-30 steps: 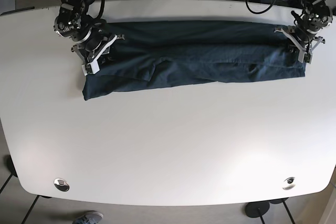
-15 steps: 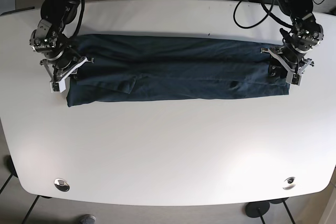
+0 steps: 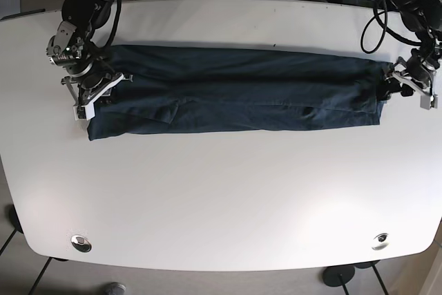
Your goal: Fold the T-shirt properly
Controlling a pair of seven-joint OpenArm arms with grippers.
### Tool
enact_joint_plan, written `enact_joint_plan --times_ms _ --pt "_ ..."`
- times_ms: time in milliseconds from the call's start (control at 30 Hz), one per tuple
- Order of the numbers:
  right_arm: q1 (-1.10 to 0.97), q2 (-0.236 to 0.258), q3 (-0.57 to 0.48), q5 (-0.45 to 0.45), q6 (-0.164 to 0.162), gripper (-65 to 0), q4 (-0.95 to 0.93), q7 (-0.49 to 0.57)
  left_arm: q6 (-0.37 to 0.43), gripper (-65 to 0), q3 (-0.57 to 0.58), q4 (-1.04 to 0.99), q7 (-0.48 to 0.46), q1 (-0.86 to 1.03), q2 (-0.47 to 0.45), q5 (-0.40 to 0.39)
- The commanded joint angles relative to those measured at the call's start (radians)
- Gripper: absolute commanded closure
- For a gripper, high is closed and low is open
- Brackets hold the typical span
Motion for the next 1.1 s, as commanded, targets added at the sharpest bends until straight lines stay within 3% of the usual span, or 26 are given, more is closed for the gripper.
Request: enact_joint_plan --times_ms 33,133,300,333,367,467,567,733,800,1100 --pt "0.009 0.01 0.004 0.01 0.005 -6.7 0.023 0.018 -0.005 -48.3 0.015 -0.018 -0.012 -0.005 -0.028 -0.018" --pt "0.009 -0.01 0.005 0.01 0.005 -6.7 0.023 0.02 -0.005 -47.9 0.081 -0.026 -0.012 0.001 -0.028 -0.023" --pt "-0.007 -0.045 0.004 0.01 0.005 -6.7 0.089 0.02 -0.005 -46.0 0.093 -0.027 -0.009 0.005 -0.02 -0.018" --pt "-0.007 -0.05 0.004 0.01 0.005 -6.7 0.1 0.02 -0.005 -41.1 0.095 -0.027 -0.009 0.015 -0.02 -0.016" --pt "-0.007 -0.051 0.004 0.01 0.005 -6.7 0.102 0.02 -0.005 -32.2 0.095 -0.027 -0.011 0.016 -0.019 -0.016" --pt "-0.007 -0.054 0.004 0.01 0.005 -6.7 0.102 0.02 -0.005 0.0 0.096 -0.018 -0.011 0.021 -0.019 -0.016" --pt "-0.007 -0.065 0.002 0.01 0.005 -6.7 0.102 0.02 -0.005 -0.4 0.095 0.1 -0.015 0.044 -0.016 -0.018" --pt "-0.011 -0.073 0.002 0.01 0.005 -6.7 0.106 0.02 -0.005 -0.4 0.098 0.519 -0.012 0.167 0.081 -0.016" --pt "-0.011 -0.074 0.002 0.01 0.005 -6.7 0.105 0.02 -0.005 -0.4 0.165 0.651 -0.011 0.199 0.121 -0.015" --pt "-0.012 -0.074 0.002 0.01 0.005 -6.5 0.108 0.02 -0.005 -0.4 0.48 0.688 -0.011 0.231 0.263 -0.016"
